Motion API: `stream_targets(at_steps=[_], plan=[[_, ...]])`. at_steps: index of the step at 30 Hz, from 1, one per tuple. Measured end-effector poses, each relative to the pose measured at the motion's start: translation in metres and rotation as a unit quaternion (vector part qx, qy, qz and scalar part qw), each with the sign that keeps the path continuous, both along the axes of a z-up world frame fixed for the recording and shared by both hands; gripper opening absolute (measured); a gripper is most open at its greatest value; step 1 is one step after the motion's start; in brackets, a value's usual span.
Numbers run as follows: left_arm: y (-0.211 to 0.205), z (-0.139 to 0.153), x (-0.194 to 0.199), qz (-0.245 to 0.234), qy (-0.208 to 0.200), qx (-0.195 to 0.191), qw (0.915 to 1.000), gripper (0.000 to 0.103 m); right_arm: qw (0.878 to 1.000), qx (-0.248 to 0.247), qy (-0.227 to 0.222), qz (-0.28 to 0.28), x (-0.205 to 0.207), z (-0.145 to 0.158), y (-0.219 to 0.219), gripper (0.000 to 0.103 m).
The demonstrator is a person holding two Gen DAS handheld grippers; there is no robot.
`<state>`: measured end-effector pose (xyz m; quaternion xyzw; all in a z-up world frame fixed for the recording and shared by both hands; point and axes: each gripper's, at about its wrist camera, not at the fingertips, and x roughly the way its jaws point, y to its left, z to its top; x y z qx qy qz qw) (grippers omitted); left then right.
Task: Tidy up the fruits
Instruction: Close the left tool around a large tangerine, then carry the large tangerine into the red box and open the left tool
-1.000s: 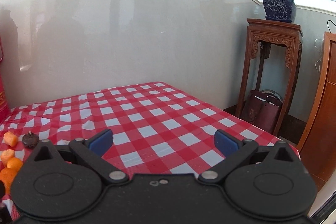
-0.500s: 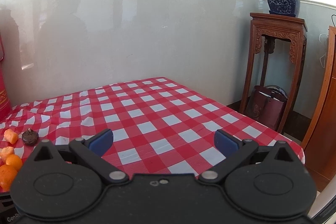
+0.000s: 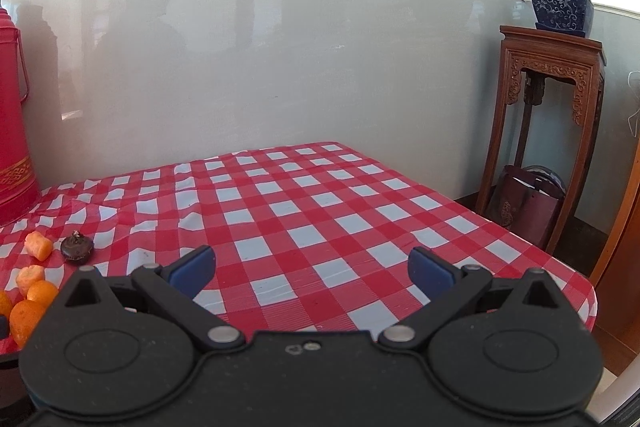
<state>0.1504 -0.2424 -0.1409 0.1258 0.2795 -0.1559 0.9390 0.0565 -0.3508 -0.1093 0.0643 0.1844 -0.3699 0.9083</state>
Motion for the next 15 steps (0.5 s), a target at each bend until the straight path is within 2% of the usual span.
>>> stream_targets(at_steps=[3, 5, 9, 15], plan=[[0.001, -0.001, 0.005, 0.001, 0.012, -0.007, 0.9999, 0.058, 1.0, 0.001, 0.001, 0.002, 0.0, -0.001, -0.001, 0.097], [0.004, 0.0, 0.006, 0.004, 0.015, -0.017, 0.9997, 0.042, 1.0, 0.001, 0.002, 0.001, 0.0, -0.001, -0.001, 0.097], [0.008, 0.0, 0.007, 0.007, 0.017, -0.025, 0.9995, 0.042, 1.0, 0.004, 0.003, 0.005, 0.002, -0.001, 0.001, 0.097], [0.02, 0.012, 0.001, 0.017, -0.014, -0.034, 0.9992, 0.042, 1.0, -0.002, 0.002, 0.017, 0.005, 0.001, 0.007, 0.097]])
